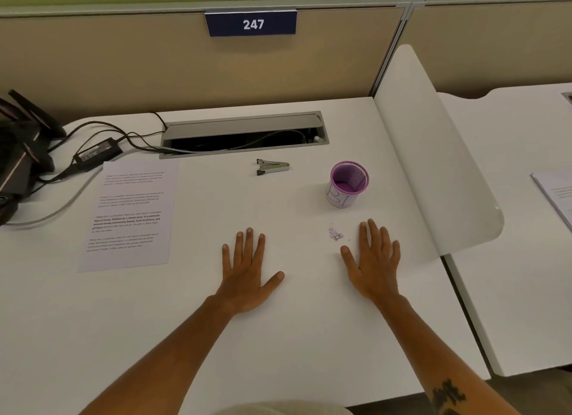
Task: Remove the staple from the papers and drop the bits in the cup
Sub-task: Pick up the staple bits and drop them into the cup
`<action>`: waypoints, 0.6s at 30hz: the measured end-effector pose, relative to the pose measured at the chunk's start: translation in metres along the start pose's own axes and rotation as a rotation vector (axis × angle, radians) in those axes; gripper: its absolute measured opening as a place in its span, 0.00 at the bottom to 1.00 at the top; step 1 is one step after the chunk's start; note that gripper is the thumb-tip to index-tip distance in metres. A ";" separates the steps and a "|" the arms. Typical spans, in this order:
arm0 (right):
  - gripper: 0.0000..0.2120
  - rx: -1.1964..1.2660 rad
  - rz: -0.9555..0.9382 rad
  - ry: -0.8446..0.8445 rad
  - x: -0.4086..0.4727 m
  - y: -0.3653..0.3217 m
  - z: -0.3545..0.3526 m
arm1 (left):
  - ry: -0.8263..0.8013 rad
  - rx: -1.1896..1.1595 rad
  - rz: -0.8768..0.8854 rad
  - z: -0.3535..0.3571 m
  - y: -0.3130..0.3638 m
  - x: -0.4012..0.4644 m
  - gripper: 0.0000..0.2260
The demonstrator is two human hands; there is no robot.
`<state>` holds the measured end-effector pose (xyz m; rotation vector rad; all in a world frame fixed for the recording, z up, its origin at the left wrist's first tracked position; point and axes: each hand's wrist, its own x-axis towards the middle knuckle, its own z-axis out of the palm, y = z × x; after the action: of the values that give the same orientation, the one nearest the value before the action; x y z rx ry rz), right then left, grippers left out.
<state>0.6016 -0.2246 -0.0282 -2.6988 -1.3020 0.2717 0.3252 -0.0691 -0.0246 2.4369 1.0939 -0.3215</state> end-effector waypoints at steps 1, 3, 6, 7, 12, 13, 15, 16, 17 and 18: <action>0.41 -0.032 0.015 0.010 -0.007 -0.005 0.004 | -0.003 0.003 -0.002 0.000 0.000 0.000 0.46; 0.43 -0.073 0.013 0.014 -0.015 -0.016 0.009 | -0.005 0.012 -0.004 -0.001 0.001 0.000 0.46; 0.45 -0.090 0.012 -0.006 -0.013 -0.035 0.012 | -0.004 0.021 -0.007 -0.001 0.001 0.000 0.47; 0.45 -0.093 0.006 -0.009 -0.010 -0.041 0.012 | -0.005 0.024 -0.008 -0.001 0.001 0.001 0.47; 0.42 -0.075 -0.036 -0.024 0.002 -0.058 0.014 | -0.019 0.017 -0.007 -0.001 0.000 0.002 0.48; 0.41 -0.034 -0.046 -0.025 0.005 -0.057 0.013 | -0.023 0.017 -0.007 -0.001 0.000 0.001 0.48; 0.38 0.077 -0.082 -0.010 0.012 -0.054 0.008 | -0.030 0.010 -0.008 -0.002 0.000 0.001 0.47; 0.37 0.119 -0.112 0.005 0.015 -0.051 0.005 | -0.036 0.010 -0.009 -0.003 0.001 0.002 0.47; 0.36 0.145 -0.143 0.009 0.019 -0.049 0.001 | -0.042 0.010 -0.009 -0.004 0.001 0.002 0.47; 0.35 0.160 -0.172 0.000 0.022 -0.047 -0.002 | -0.048 0.007 -0.009 -0.005 0.001 0.001 0.47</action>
<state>0.5797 -0.1779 -0.0188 -2.4386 -1.4360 0.3410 0.3271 -0.0664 -0.0207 2.4183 1.0849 -0.3847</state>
